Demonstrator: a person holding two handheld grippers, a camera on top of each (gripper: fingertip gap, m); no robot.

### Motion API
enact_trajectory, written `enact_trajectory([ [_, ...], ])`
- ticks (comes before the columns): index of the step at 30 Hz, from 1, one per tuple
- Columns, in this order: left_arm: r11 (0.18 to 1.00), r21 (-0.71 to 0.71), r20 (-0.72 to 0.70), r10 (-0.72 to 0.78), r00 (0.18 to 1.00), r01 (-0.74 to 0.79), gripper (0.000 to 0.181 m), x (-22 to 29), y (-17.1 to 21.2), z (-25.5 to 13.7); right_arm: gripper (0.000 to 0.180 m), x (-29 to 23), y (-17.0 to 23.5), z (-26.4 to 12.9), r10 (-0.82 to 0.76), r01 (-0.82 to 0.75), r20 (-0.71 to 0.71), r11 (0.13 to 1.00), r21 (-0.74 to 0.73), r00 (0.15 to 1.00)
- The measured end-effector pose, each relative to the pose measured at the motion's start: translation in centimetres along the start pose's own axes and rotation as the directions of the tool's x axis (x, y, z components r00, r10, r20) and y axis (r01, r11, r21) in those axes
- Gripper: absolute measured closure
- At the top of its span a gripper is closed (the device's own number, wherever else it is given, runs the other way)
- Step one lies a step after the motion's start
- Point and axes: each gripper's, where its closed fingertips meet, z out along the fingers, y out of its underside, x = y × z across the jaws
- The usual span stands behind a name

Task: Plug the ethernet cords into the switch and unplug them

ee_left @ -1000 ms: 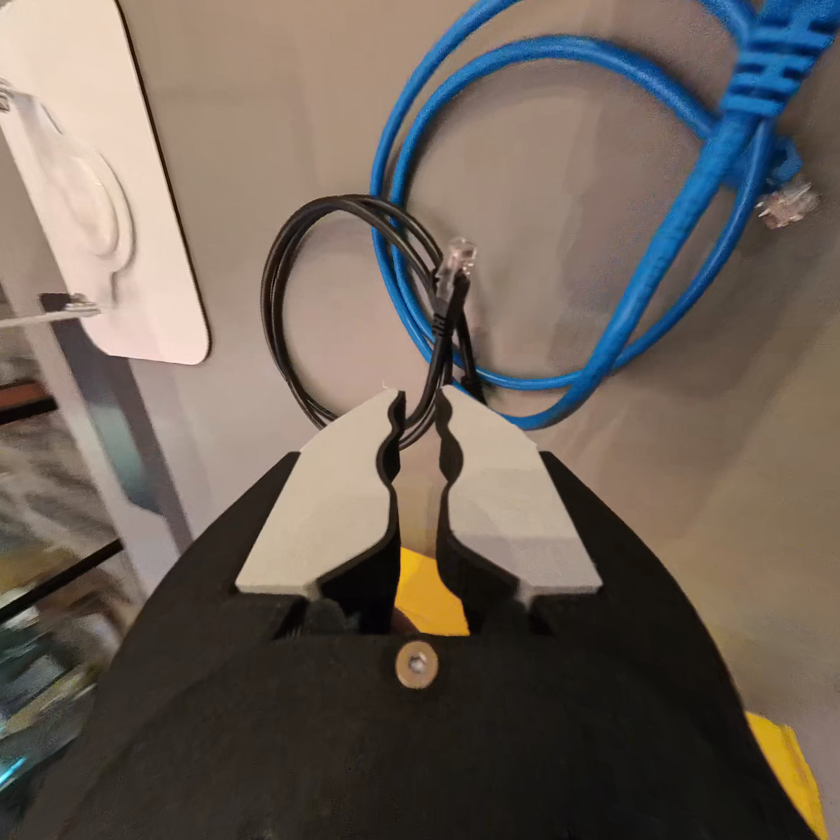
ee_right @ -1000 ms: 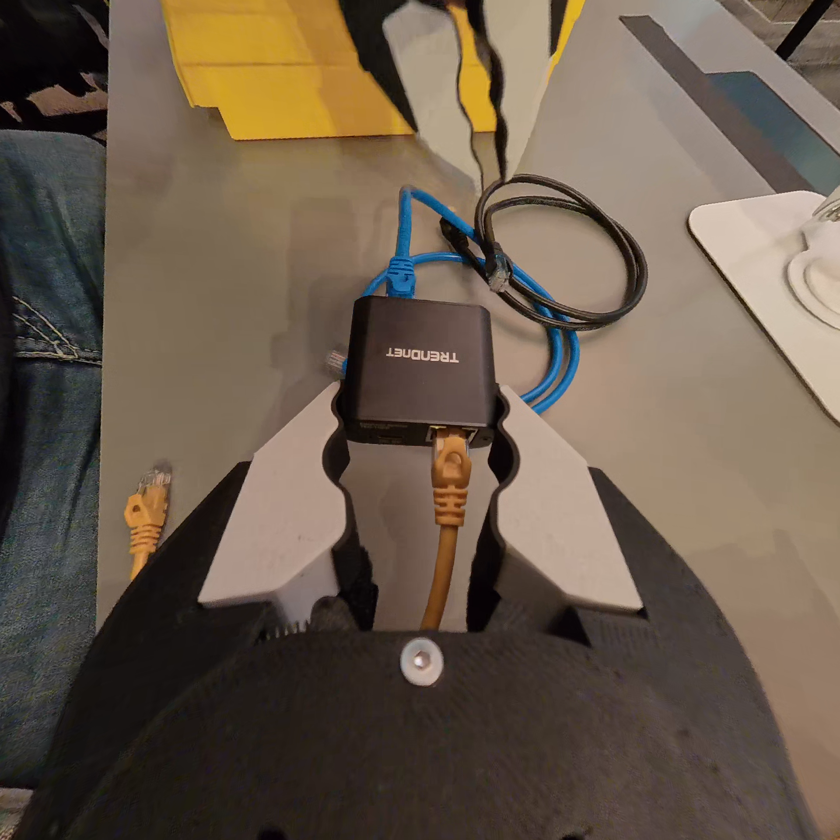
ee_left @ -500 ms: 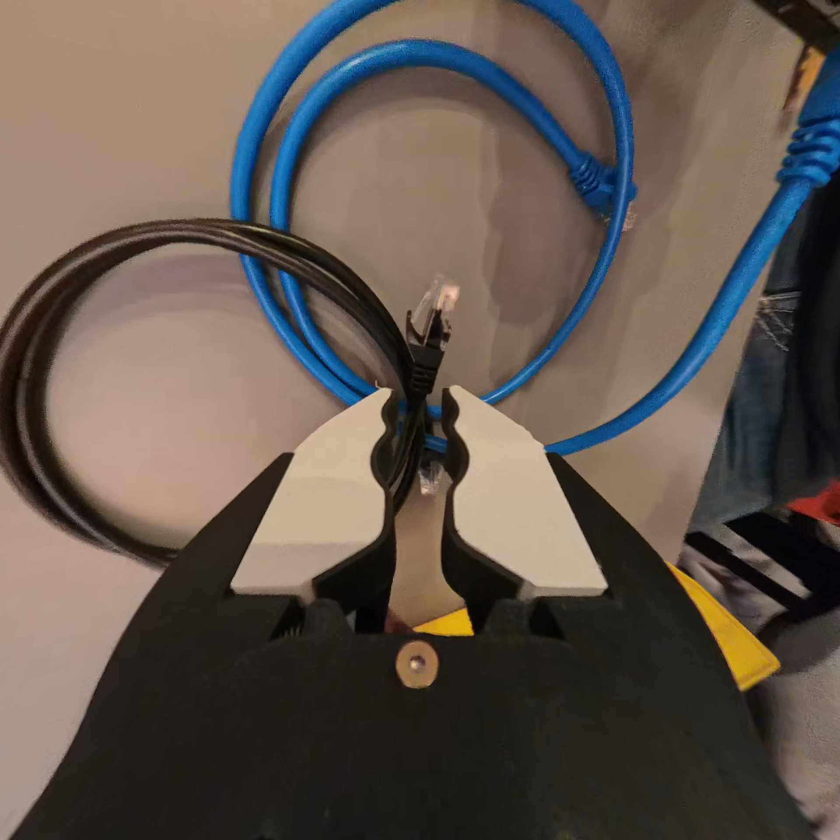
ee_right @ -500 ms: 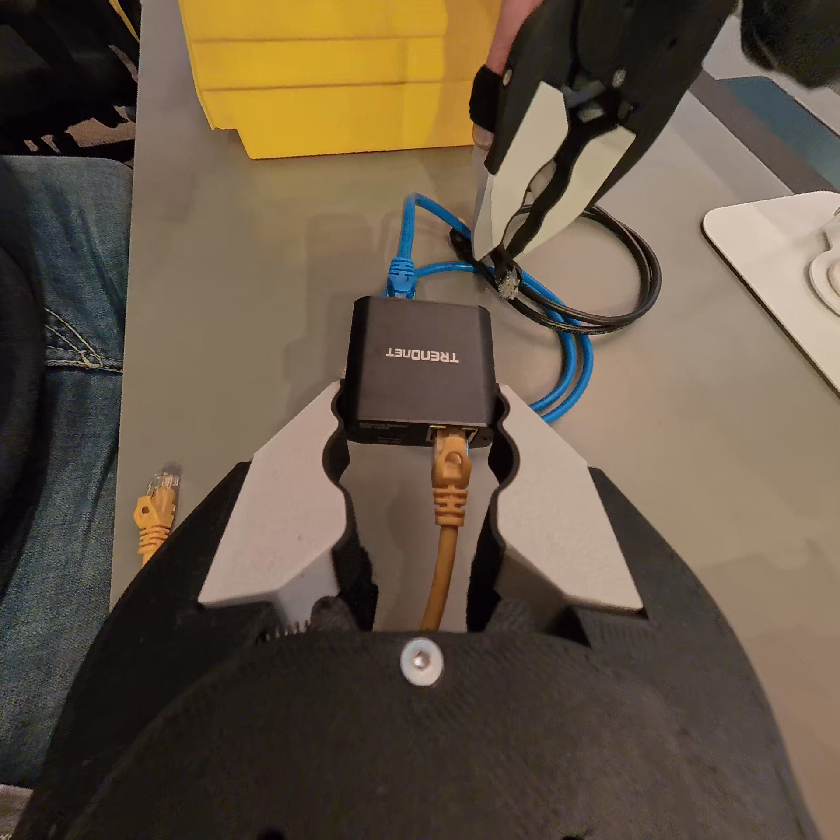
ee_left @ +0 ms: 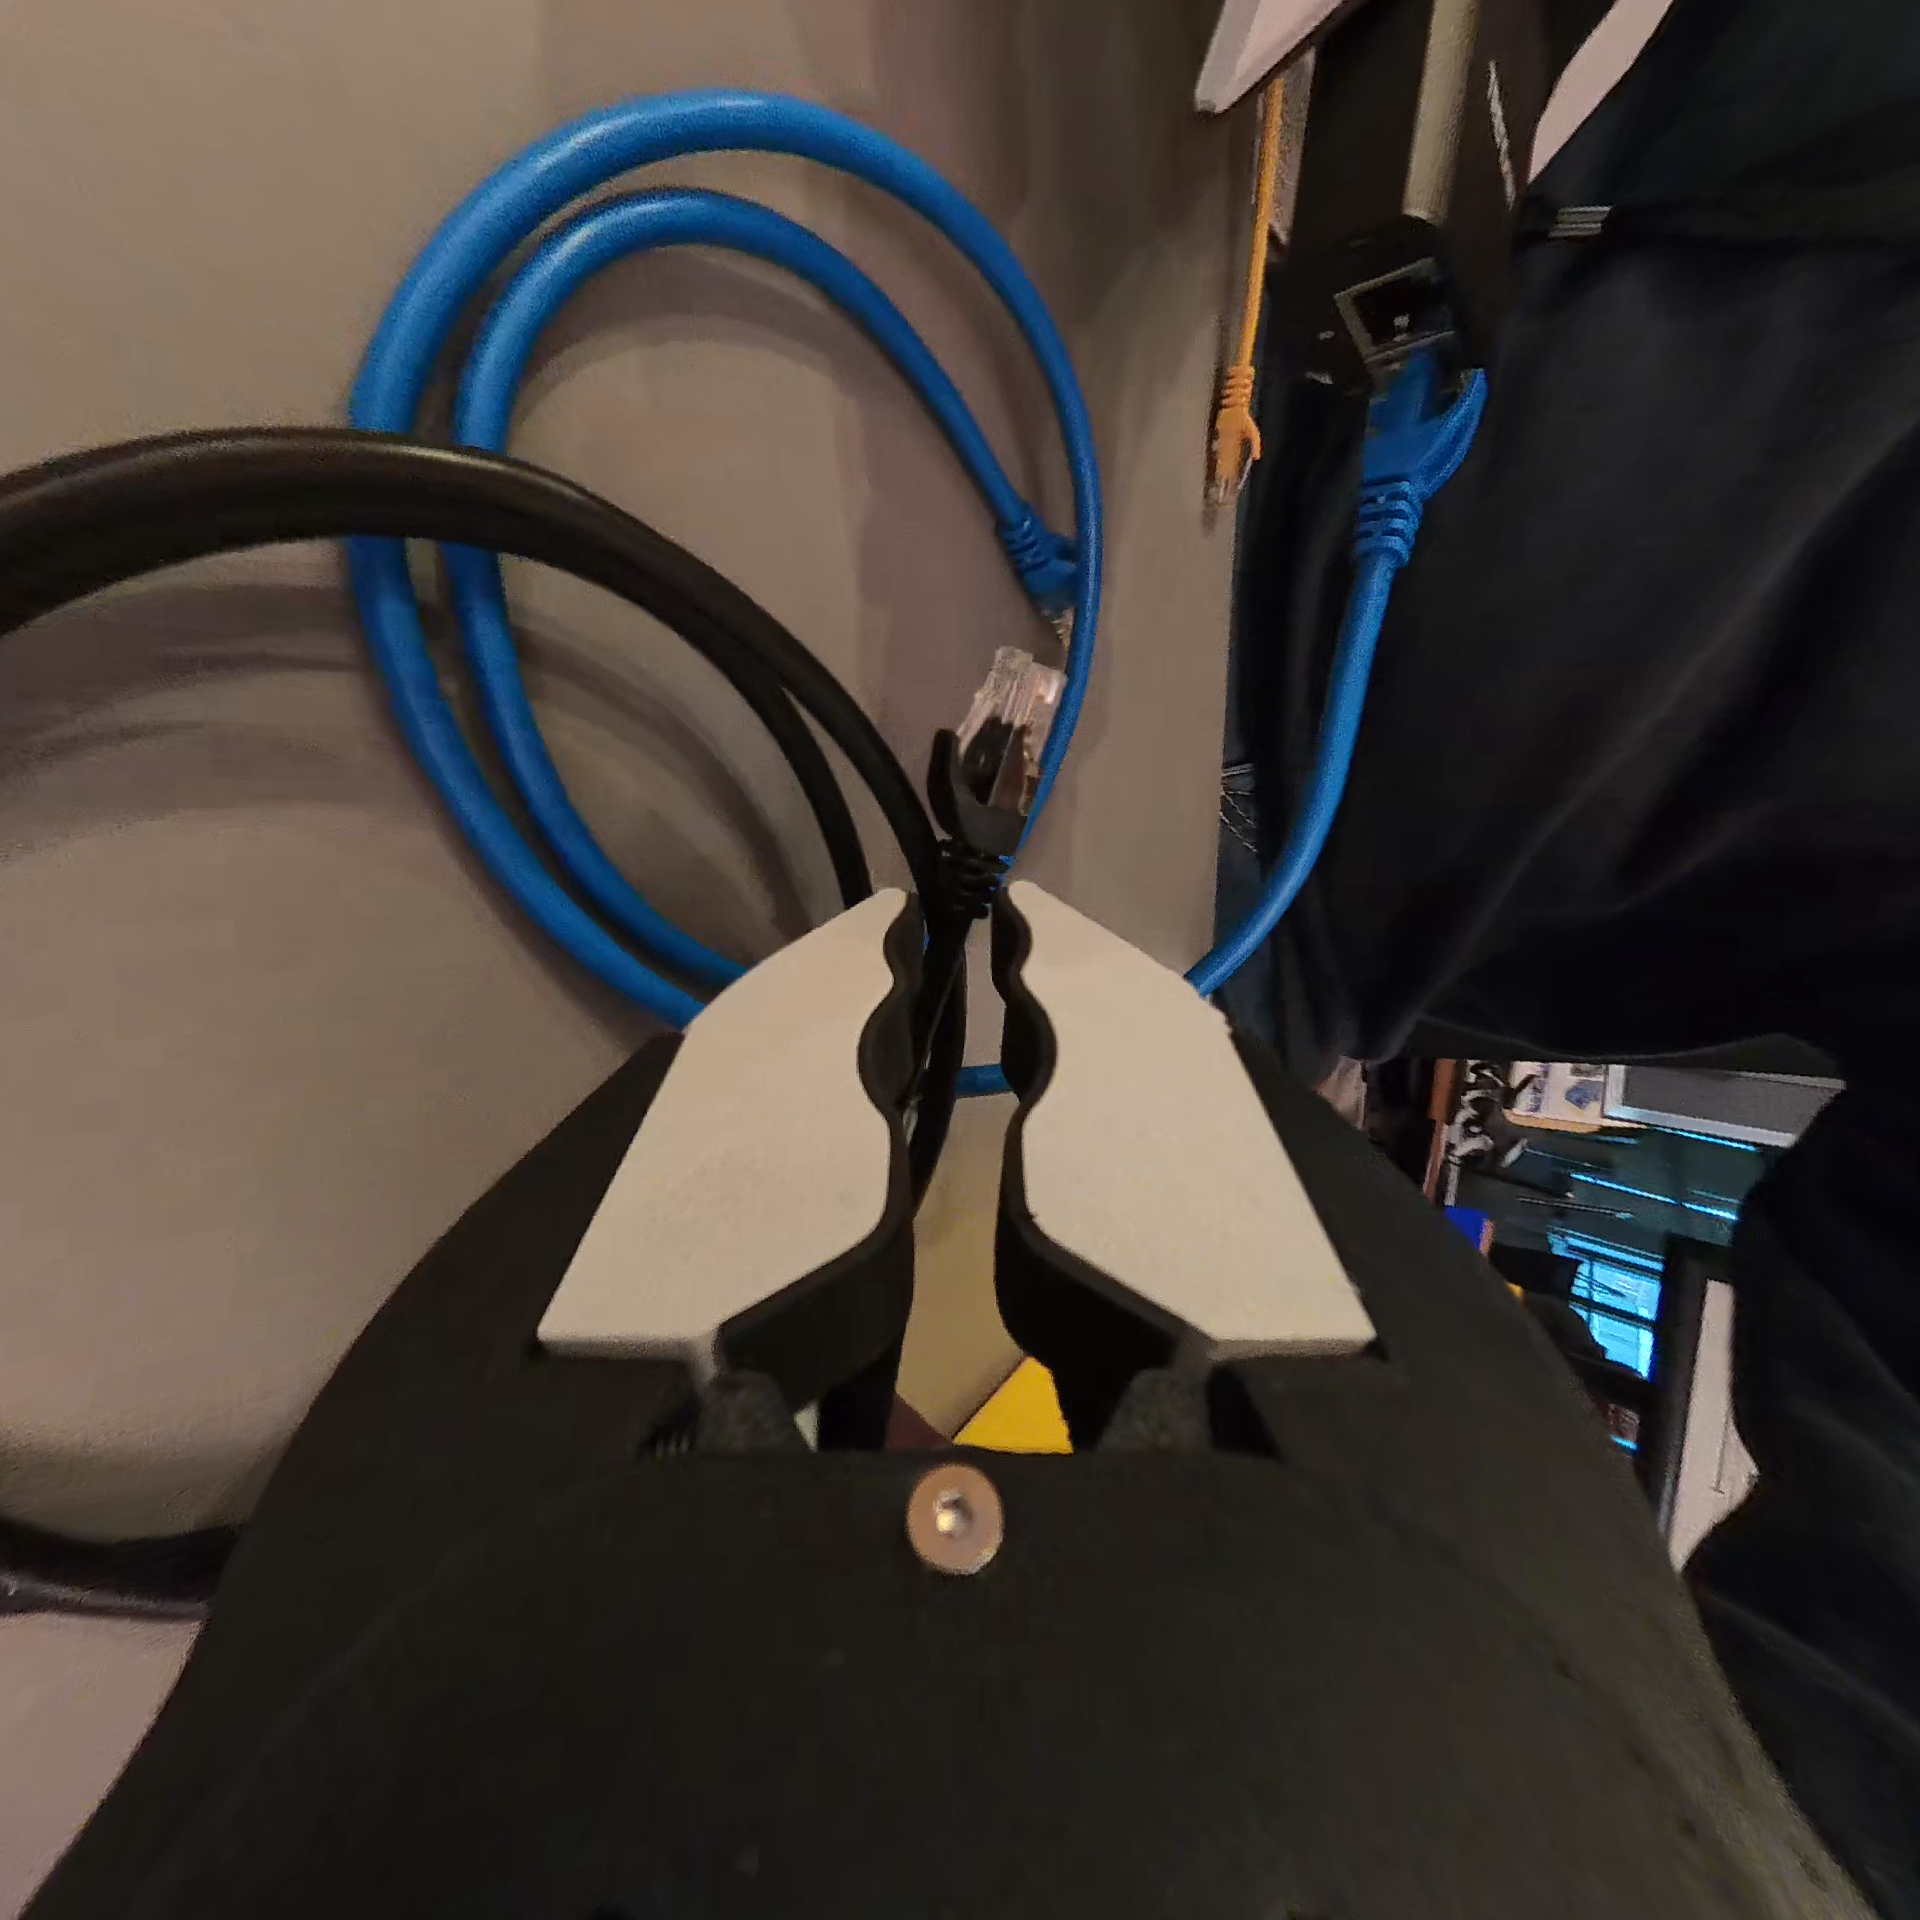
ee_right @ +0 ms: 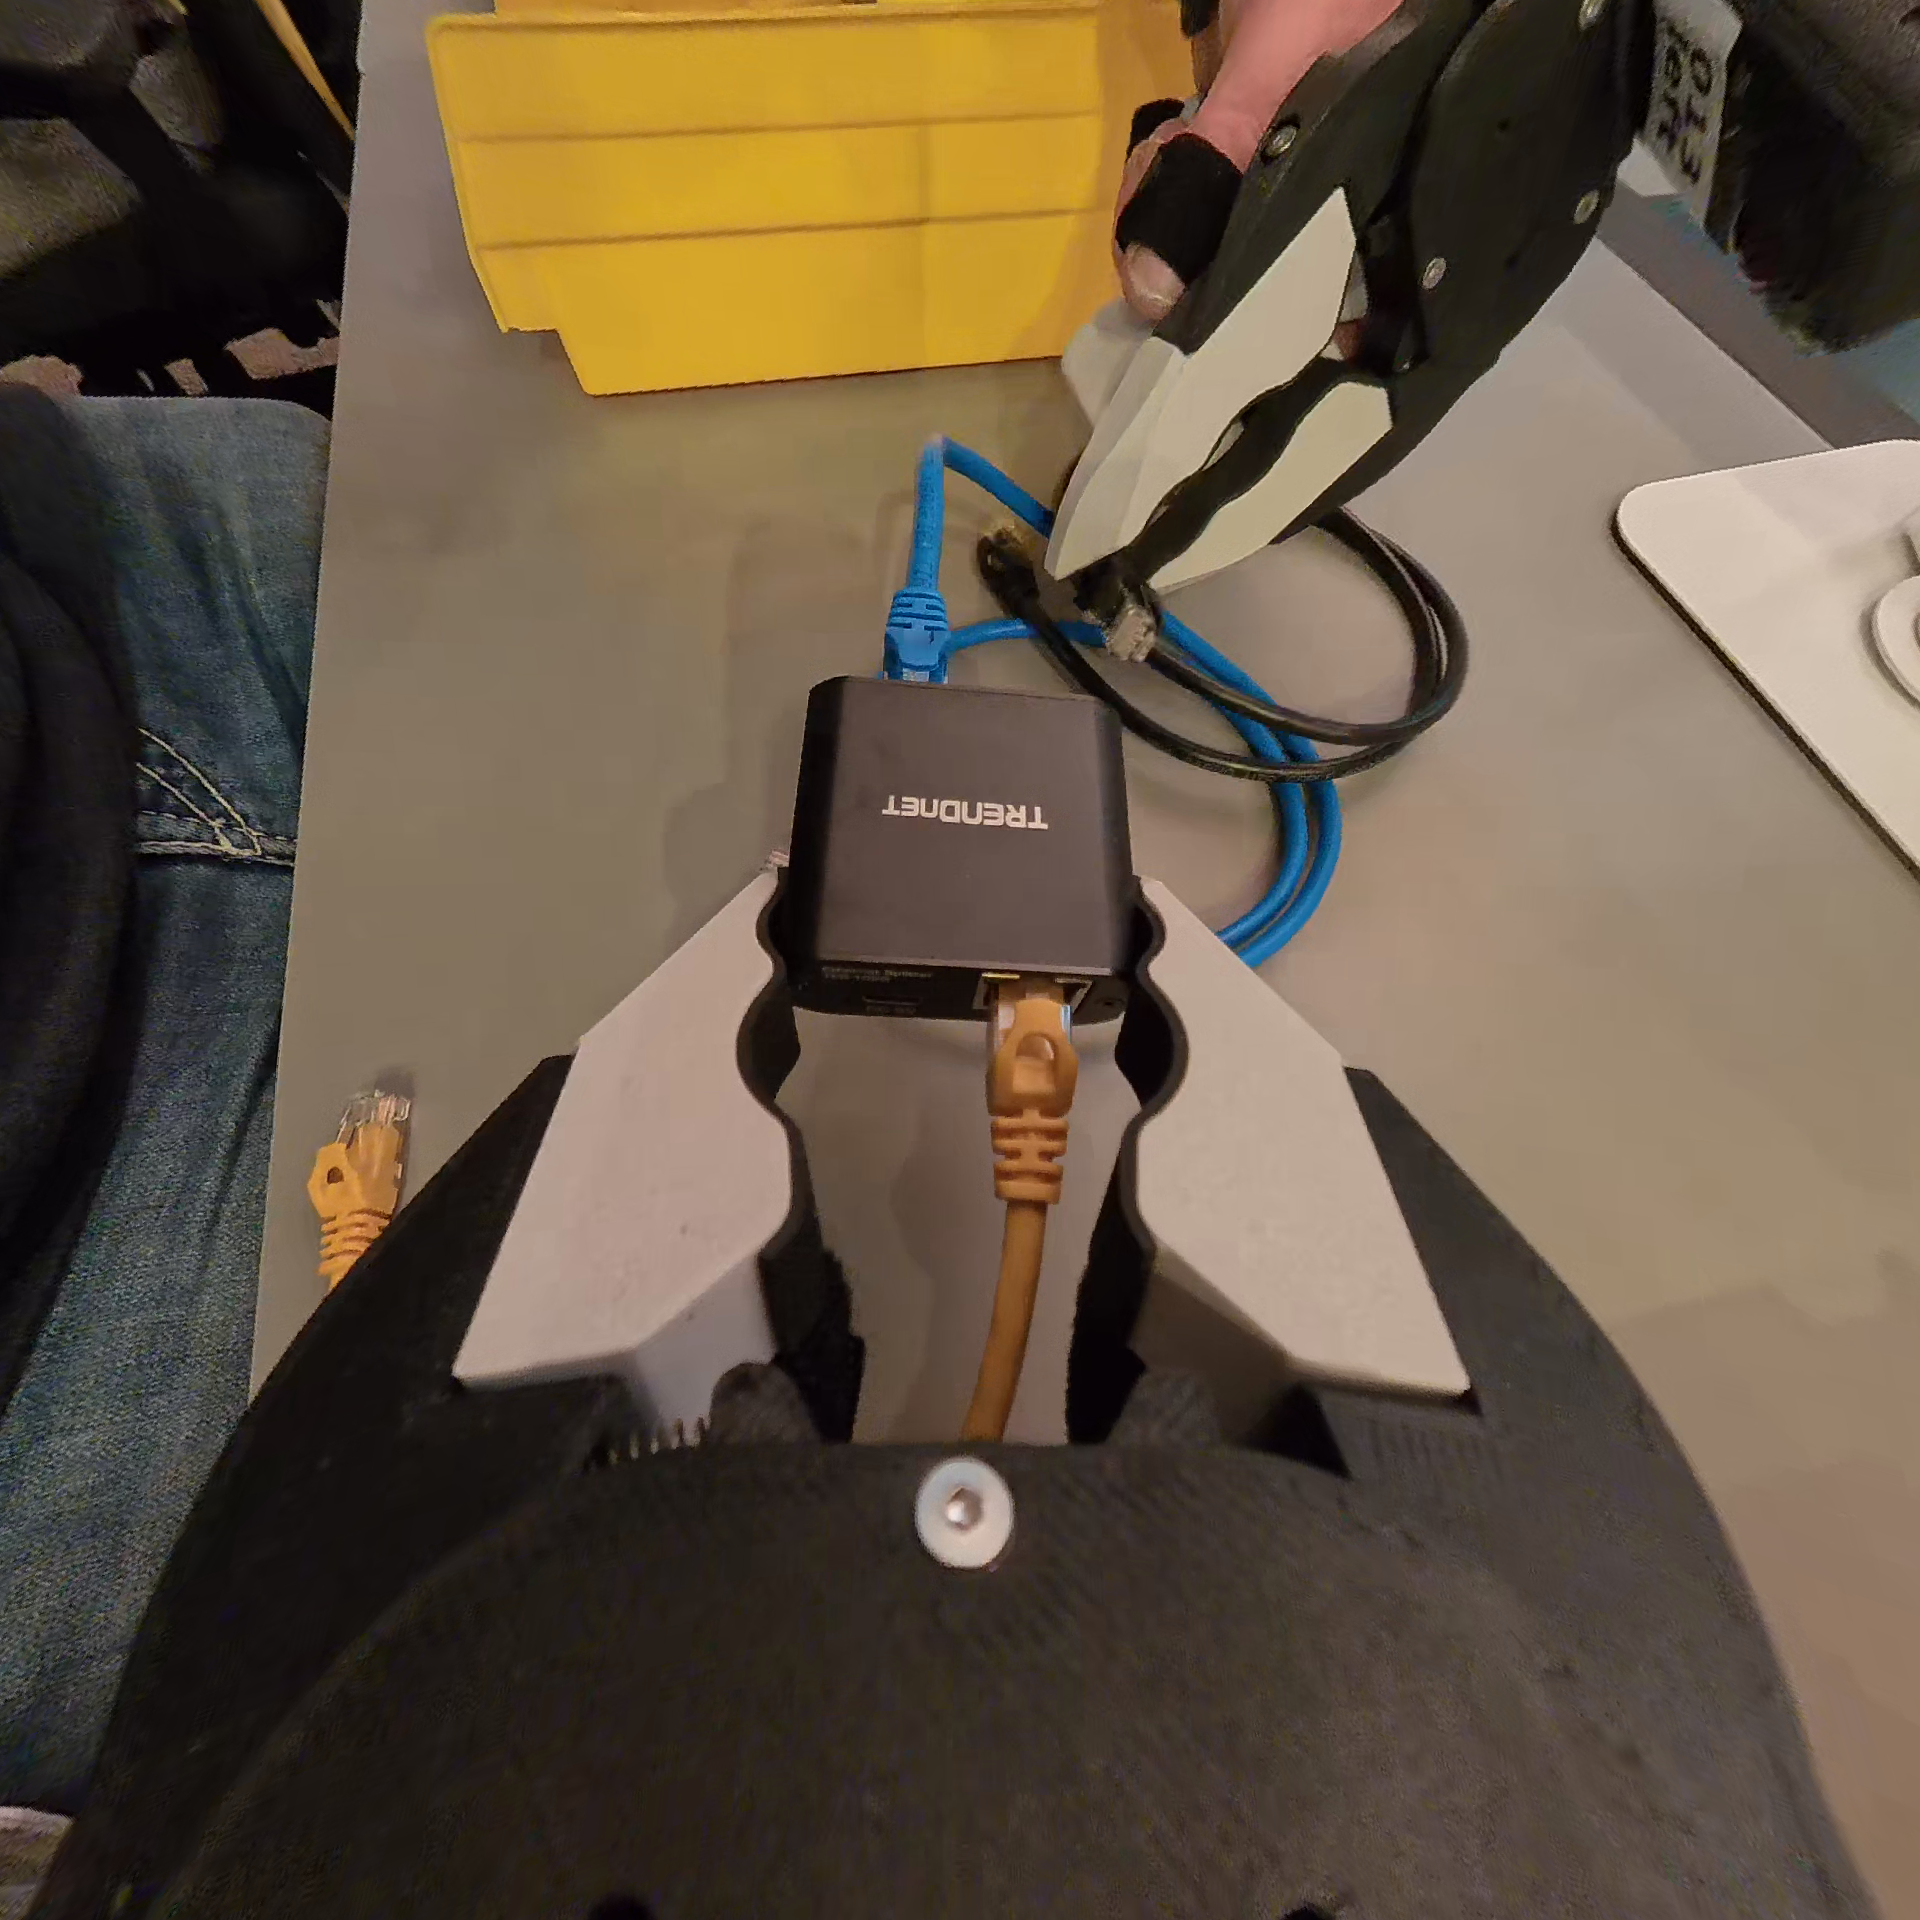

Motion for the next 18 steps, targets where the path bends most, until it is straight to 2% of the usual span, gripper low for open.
enact_trajectory([
  [3, 1.000, -0.004, -0.059, 0.001, 0.998, -0.001, 0.170, 0.5, 0.0, 0.6, 0.119, 0.0, 0.1, 0.1, 0.000, 0.000, 0.003, 1.000, -0.003, 1.000],
  [5, 0.999, -0.001, -0.024, 0.037, 0.999, -0.037, 0.171, 0.2, -0.2, 0.6, 0.119, 0.0, 0.1, 0.2, 0.001, -0.001, 0.004, 1.000, -0.004, 1.000],
  [9, 0.995, -0.033, 0.193, 0.096, 0.976, -0.092, 0.172, -1.2, -0.6, -0.3, 0.119, 0.2, 0.2, 0.0, 0.006, -0.006, -0.005, 1.000, 0.002, 1.000],
  [11, 0.990, -0.042, 0.372, 0.139, 0.918, -0.133, 0.173, -2.0, -1.1, -1.4, 0.119, 0.4, 0.1, -0.2, 0.009, -0.008, -0.014, 1.000, 0.009, 1.000],
  [14, 0.974, -0.058, 0.636, 0.206, 0.744, -0.220, 0.173, -1.9, -2.3, -3.6, 0.119, 0.7, 0.2, -0.3, 0.016, -0.016, -0.021, 1.000, 0.014, 1.000],
  [17, 0.950, -0.154, 0.834, 0.273, 0.480, -0.272, 0.173, -0.9, -3.0, -4.9, 0.119, 0.8, 0.1, -0.2, 0.017, -0.016, -0.027, 1.000, 0.009, 1.000],
  [18, 0.941, -0.200, 0.885, 0.293, 0.361, -0.275, 0.173, -0.7, -3.1, -5.4, 0.119, 0.9, 0.0, -0.1, 0.017, -0.016, -0.029, 1.000, 0.009, 0.999],
])
